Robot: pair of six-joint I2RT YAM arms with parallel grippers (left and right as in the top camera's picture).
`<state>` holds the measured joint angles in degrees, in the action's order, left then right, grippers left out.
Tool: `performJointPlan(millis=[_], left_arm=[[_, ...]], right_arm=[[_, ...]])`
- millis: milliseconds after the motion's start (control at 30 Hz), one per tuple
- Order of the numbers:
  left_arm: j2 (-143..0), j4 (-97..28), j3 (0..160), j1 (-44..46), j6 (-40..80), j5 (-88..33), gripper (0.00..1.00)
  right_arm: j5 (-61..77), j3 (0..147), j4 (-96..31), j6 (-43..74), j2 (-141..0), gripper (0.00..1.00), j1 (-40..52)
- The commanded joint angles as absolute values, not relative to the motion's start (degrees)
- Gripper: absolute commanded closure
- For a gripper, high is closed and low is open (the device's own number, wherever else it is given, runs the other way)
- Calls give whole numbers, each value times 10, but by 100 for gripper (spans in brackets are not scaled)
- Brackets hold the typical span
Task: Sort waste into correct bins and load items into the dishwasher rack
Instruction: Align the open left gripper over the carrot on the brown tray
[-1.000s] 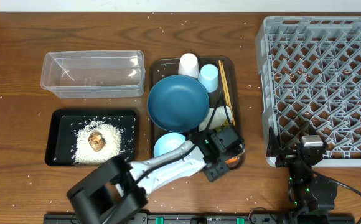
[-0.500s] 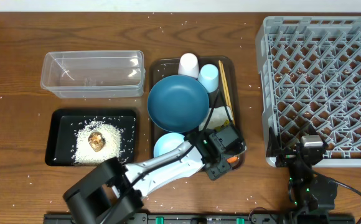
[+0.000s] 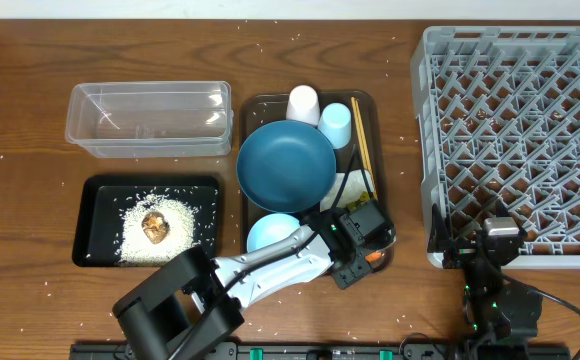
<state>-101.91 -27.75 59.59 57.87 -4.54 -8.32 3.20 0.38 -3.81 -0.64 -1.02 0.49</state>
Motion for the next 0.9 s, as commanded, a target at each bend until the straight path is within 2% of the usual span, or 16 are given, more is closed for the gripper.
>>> performJointPlan(millis=[0,867], left_arm=[[-1028,-278,591,576,-47,-52,47],[-1029,-277,566,576,-38,-61,48]], right_arm=[[33,3,-41,-7,-9,1,0],[33,3,-41,-7,-9,1,0]])
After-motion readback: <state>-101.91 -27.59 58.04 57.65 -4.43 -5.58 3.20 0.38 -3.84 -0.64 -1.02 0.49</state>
